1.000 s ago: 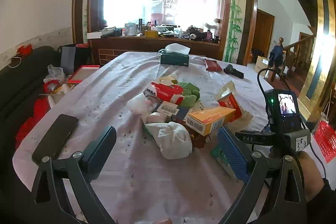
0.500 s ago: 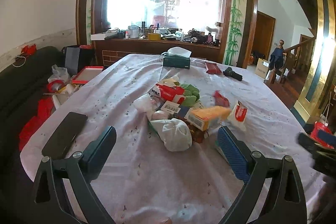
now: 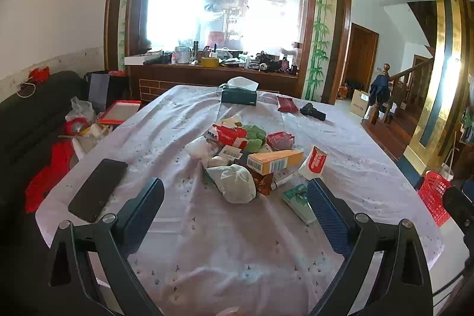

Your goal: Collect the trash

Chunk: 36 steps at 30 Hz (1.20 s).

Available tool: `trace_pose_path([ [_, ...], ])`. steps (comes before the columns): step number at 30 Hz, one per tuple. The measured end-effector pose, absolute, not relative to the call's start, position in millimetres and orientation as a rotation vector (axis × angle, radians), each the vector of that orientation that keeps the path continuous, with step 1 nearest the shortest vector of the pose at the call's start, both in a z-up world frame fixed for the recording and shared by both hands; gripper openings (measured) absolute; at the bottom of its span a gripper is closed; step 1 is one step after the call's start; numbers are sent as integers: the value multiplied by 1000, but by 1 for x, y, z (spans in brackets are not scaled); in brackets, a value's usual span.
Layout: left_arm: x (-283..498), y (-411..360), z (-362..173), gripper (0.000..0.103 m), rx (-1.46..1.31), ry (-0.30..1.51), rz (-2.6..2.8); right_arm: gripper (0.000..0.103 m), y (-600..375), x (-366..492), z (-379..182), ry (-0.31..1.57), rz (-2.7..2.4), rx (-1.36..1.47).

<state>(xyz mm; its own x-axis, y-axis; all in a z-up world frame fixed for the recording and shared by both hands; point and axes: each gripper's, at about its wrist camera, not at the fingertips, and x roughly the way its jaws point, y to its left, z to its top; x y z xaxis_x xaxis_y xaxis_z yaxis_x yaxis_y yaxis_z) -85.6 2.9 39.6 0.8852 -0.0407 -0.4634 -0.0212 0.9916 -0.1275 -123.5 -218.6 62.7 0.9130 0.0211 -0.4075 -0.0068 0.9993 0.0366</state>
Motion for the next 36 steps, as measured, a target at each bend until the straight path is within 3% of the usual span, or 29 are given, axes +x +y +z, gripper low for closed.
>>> trace_pose_path([
  [36,-106,-16,49,96,-61,475,-57,103,-223,-159,64,339,19,80],
])
